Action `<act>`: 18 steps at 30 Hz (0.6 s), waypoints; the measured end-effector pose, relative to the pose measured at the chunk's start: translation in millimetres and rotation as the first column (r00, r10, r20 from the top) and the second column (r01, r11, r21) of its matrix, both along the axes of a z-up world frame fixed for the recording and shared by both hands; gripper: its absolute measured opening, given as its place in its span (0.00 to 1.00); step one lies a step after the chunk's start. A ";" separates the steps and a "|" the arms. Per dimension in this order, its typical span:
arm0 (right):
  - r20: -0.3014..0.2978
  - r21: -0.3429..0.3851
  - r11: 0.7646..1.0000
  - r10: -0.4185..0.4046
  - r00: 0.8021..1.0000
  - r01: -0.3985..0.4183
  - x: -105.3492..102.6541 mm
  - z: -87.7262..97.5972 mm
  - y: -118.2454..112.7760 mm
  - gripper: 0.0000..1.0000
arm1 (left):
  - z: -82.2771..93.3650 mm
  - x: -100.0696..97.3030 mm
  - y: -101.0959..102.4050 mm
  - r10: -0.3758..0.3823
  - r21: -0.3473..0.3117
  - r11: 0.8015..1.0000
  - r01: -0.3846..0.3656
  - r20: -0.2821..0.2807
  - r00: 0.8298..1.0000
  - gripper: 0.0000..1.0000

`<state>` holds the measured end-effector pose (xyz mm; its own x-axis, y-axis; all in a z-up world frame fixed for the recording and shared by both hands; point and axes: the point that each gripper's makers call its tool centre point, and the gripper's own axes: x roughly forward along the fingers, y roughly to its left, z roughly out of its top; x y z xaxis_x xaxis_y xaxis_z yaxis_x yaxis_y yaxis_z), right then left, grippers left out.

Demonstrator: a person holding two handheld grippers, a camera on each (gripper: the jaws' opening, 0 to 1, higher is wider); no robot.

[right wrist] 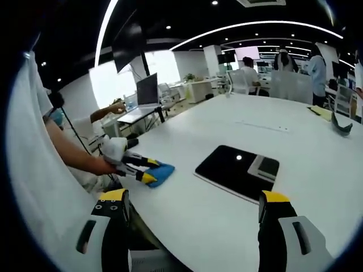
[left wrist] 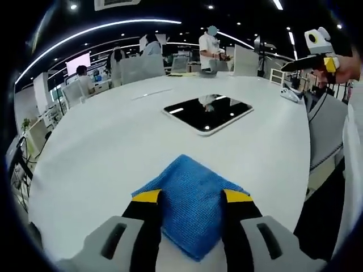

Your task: Wipe the mirror surface with the cleaning cloth until all visible marks leave the cleaned area.

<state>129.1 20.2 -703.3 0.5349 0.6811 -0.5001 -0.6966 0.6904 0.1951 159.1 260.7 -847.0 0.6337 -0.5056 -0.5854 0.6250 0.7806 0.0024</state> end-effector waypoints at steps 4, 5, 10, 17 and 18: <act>0.000 0.001 1.000 0.001 1.000 -0.001 1.7 0.4 1.1 0.95 | 1.1 1.5 1.4 0.002 0.004 1.000 -0.002 0.002 1.000 0.47; 0.000 0.001 1.000 0.000 1.000 0.000 2.8 0.7 0.8 0.95 | 1.4 1.6 1.5 0.009 0.003 1.000 -0.009 -0.004 1.000 0.48; 0.003 0.004 1.000 -0.006 1.000 0.006 7.0 1.0 -0.9 0.95 | 3.3 -1.3 -0.9 0.028 -0.017 0.999 -0.029 -0.045 0.999 0.56; 0.008 0.014 1.000 -0.012 1.000 0.012 10.8 1.5 -2.5 0.95 | 21.2 -6.5 -11.4 0.007 -0.040 0.999 -0.009 -0.036 0.999 0.75; 0.009 0.015 1.000 -0.013 1.000 0.013 11.2 1.5 -3.0 0.95 | 23.6 -7.3 -13.4 0.003 -0.045 0.999 -0.005 -0.041 0.999 0.78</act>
